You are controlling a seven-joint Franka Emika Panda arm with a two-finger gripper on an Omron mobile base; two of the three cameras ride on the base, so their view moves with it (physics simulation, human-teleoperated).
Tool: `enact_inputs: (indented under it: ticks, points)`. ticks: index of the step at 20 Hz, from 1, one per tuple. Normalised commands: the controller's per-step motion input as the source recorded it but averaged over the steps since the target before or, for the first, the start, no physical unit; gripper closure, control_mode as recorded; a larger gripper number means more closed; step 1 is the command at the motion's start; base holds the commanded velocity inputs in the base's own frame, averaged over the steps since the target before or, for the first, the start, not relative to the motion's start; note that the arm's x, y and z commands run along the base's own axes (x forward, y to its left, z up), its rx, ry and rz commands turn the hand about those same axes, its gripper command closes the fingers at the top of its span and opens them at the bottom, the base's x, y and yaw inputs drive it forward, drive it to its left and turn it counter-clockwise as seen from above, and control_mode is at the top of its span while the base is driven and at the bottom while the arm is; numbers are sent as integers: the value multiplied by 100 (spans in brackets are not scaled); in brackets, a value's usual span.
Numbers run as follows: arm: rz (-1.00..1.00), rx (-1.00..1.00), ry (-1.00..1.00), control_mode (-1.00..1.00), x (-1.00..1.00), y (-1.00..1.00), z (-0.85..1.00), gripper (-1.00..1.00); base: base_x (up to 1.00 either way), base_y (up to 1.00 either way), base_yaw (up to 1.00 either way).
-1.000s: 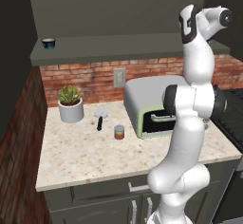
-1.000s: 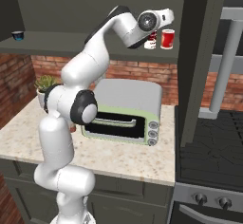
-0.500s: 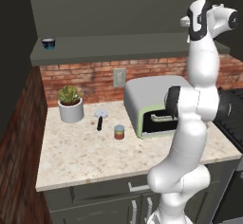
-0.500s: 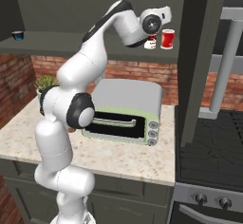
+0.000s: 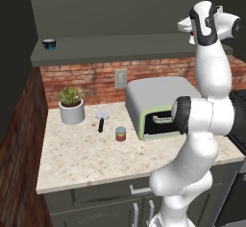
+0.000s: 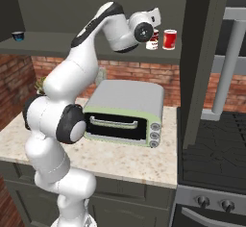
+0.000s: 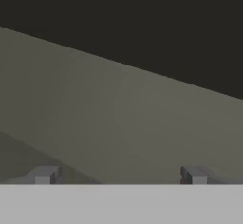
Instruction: Pick the cans from the counter and place them in their designated side in the cabinet.
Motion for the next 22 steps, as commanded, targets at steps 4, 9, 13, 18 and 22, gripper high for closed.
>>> enact_inputs:
  ticks: [4, 9, 13, 18, 22]
  points:
    - [5, -6, 2, -100, -52, 39, 8, -100, 0, 0, 0]
    - [3, -2, 12, -100, -60, 35, 5, -100, 0, 0, 0]
    - [1, 0, 6, -100, -88, 35, -3, -100, 0, 0, 0]
    - [0, 1, -2, -100, -99, 50, -17, -100, 0, 0, 0]
    - [0, 0, 0, -100, -86, 56, -19, -100, 0, 0, 0]
